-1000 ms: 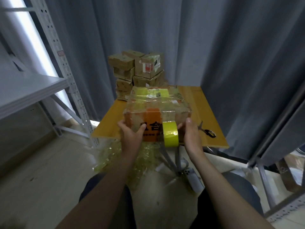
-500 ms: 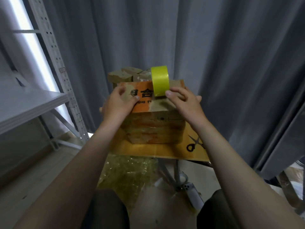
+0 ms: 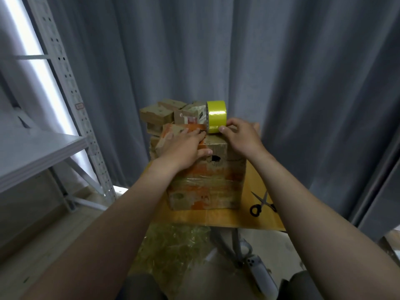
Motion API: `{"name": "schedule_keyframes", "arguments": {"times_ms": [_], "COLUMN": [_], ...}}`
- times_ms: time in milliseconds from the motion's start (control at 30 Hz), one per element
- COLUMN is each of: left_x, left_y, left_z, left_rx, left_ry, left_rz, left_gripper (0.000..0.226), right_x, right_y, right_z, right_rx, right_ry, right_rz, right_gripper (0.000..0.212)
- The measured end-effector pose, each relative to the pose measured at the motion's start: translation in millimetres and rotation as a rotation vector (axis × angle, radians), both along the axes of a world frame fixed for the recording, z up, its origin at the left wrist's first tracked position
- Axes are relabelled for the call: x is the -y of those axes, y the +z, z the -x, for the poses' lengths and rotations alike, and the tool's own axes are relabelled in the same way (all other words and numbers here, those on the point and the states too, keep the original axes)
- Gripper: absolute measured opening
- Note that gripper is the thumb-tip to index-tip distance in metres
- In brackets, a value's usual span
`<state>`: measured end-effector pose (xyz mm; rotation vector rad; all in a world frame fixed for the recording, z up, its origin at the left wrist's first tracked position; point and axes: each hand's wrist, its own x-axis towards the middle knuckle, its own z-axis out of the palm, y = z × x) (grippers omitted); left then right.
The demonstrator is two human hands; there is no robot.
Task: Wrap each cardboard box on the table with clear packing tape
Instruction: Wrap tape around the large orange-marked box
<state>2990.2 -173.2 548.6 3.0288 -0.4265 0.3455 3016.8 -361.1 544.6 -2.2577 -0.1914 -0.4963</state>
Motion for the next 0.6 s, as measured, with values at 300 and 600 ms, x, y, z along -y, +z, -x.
{"name": "schedule_keyframes", "arguments": {"times_ms": [300, 600], "left_x": [-3, -4], "left_y": [2, 3], "left_z": [-14, -23], "left_rx": [0.022, 0.014], "left_ry": [-0.022, -0.013], "left_rz": [0.105, 0.036], "left_gripper": [0.057, 0.057], "right_x": [-15, -20], "right_y": [38, 10], "right_z": [25, 87], "right_rx": [-0.088, -0.11], "right_ry": [0.184, 0.1], "right_rz": [-0.482, -0.44], "right_gripper": [0.036, 0.022]}}
